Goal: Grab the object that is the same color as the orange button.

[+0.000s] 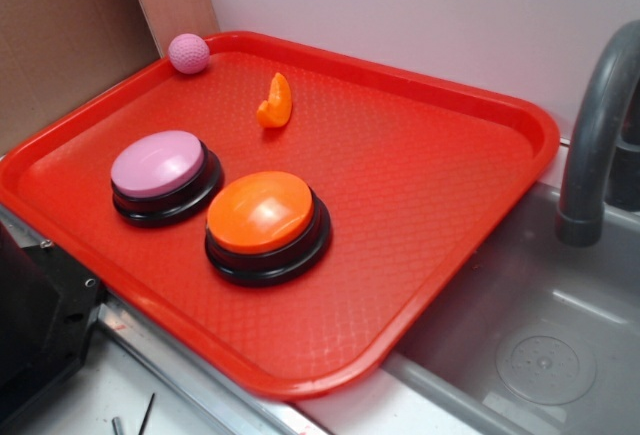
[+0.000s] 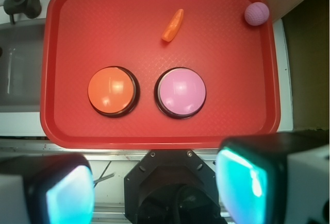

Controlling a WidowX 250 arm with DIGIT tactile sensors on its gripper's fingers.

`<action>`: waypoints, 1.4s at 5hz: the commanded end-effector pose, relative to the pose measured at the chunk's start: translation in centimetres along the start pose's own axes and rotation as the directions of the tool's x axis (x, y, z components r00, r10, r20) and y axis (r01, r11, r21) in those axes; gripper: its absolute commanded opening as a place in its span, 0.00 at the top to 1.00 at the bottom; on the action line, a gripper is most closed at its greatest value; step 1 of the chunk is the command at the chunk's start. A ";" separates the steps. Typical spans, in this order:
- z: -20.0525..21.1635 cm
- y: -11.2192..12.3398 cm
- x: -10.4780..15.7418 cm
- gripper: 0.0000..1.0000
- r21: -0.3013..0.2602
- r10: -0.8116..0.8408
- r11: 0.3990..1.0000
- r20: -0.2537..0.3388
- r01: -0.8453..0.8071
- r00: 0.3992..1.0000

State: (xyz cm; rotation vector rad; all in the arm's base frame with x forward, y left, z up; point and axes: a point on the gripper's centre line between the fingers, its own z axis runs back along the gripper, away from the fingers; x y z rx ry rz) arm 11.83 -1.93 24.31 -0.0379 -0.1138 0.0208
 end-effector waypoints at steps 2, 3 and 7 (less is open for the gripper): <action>-1.0 0.8 1.9 0.00 -0.027 0.097 0.995 -0.024 -0.098 0.995; -3.0 1.8 3.9 0.00 -0.018 0.314 0.949 0.026 -0.314 0.949; -15.3 6.4 13.1 0.00 0.010 0.647 0.762 0.035 -0.648 0.762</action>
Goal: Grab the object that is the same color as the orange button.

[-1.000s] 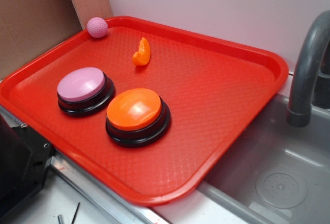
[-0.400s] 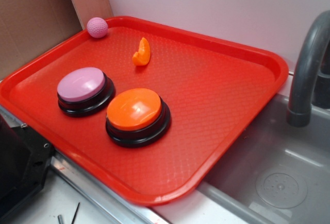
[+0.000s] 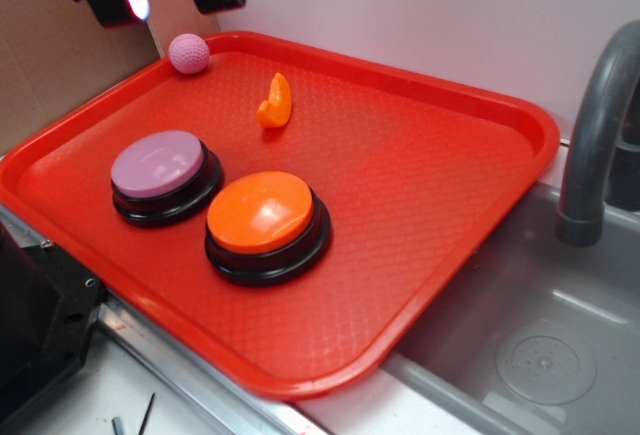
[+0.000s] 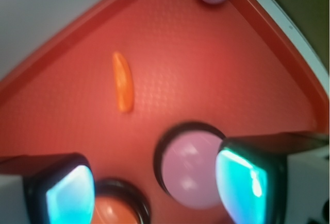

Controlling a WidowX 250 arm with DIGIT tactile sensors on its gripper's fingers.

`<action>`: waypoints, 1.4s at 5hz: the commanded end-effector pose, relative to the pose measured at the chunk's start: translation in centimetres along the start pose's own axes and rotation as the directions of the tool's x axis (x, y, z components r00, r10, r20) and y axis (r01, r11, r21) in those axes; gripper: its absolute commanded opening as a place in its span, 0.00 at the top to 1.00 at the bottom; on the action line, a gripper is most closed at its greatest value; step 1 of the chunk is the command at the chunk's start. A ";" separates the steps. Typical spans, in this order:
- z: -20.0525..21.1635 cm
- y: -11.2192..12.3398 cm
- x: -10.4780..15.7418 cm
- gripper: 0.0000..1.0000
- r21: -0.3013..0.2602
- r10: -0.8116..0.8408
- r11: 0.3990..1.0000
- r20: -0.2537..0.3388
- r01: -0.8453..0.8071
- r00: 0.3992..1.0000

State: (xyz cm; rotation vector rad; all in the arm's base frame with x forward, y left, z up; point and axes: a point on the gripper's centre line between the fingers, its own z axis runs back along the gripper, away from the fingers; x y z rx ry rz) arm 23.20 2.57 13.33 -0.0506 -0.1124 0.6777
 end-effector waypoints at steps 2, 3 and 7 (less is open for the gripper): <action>-8.7 -1.7 4.7 0.00 0.029 0.024 0.999 0.023 -0.025 0.999; -10.4 -1.7 4.6 0.00 0.093 0.017 0.995 0.056 -0.022 0.998; -9.3 -2.3 3.9 1.00 0.082 0.054 0.995 0.110 -0.063 0.992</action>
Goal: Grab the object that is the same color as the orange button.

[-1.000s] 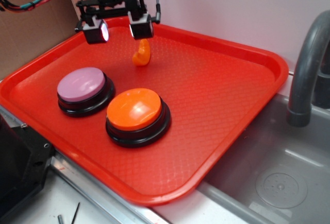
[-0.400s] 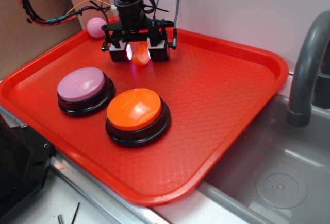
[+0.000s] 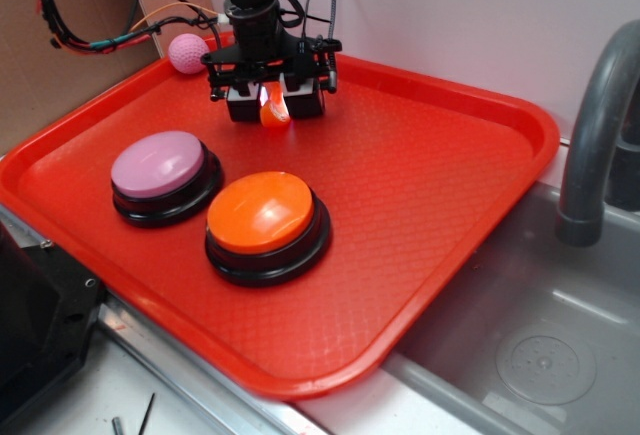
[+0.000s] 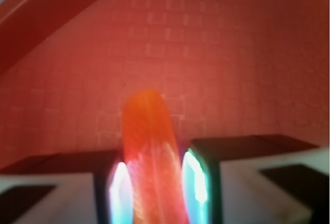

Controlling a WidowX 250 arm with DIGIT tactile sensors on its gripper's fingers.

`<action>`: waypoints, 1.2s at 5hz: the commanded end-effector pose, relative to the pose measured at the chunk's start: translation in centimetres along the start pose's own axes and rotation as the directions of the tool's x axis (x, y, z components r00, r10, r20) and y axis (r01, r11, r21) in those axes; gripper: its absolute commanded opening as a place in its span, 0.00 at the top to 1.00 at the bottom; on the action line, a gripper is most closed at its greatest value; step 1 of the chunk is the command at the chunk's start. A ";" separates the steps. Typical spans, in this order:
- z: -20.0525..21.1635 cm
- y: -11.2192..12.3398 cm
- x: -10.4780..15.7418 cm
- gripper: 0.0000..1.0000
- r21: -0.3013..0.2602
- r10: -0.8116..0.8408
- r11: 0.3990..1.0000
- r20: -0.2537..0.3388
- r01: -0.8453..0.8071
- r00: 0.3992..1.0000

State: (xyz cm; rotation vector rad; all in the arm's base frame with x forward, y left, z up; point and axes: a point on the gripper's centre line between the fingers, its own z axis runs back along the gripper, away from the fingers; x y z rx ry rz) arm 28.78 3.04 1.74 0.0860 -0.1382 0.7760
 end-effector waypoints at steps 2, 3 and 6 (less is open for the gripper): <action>11.4 -0.6 0.5 1.00 -0.128 -0.169 0.977 0.010 0.169 0.986; 16.7 -0.4 -1.0 1.00 -0.200 -0.300 0.936 -0.029 0.289 0.953; 24.6 0.9 -3.5 1.00 -0.236 -0.422 0.879 0.015 0.414 0.906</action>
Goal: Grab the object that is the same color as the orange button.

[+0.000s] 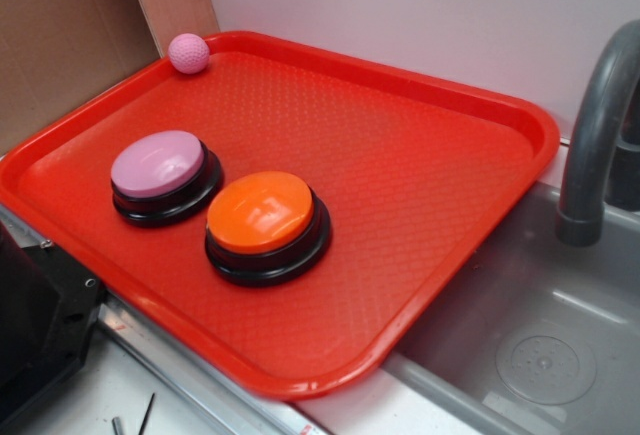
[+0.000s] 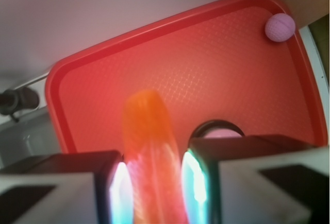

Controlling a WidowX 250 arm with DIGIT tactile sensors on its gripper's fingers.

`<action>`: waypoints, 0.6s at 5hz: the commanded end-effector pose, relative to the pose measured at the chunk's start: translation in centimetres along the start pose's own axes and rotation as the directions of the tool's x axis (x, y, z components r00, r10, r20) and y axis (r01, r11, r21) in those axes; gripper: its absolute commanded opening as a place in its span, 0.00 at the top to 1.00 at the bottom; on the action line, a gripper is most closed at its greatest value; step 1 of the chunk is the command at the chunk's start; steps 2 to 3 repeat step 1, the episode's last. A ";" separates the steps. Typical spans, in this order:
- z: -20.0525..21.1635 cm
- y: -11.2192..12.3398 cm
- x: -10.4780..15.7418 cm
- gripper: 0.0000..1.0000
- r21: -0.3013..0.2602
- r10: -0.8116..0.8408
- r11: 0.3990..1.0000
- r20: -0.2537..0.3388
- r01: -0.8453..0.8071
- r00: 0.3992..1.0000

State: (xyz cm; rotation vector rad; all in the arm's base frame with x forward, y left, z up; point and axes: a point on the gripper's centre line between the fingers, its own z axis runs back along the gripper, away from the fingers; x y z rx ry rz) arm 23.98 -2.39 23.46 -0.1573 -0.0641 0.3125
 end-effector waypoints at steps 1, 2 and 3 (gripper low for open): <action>1.7 1.3 -0.1 1.00 0.078 0.031 0.996 0.138 -0.042 0.990; 1.7 1.3 -0.1 1.00 0.078 0.031 0.996 0.138 -0.042 0.990; 1.7 1.3 -0.1 1.00 0.078 0.031 0.996 0.138 -0.042 0.990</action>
